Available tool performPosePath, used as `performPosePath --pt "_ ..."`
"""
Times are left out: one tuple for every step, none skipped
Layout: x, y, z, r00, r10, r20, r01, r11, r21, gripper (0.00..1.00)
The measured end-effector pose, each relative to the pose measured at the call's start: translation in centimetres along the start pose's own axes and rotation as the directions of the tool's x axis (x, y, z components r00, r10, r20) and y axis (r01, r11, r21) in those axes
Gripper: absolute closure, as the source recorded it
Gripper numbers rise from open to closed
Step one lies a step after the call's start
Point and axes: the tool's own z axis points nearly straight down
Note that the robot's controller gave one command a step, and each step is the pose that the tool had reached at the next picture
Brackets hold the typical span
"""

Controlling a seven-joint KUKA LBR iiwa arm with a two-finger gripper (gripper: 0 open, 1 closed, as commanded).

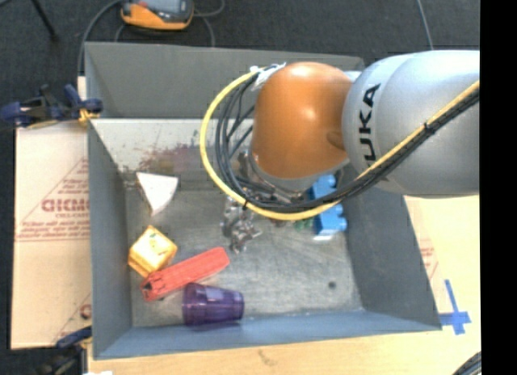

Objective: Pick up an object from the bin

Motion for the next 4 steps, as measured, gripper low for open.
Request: performPosePath --pt "0.1 0.0 0.1 1.0 0.0 -0.002 0.0 1.0 0.0 0.0" --pt "0.1 0.0 0.1 1.0 0.0 -0.002 0.0 1.0 0.0 0.0" --pt "-1.3 1.9 4.2 1.0 -0.006 0.008 0.006 1.0 0.001 0.0" --pt "-2.3 4.3 13.5 0.855 -0.518 0.009 0.518 0.855 0.015 1.0"
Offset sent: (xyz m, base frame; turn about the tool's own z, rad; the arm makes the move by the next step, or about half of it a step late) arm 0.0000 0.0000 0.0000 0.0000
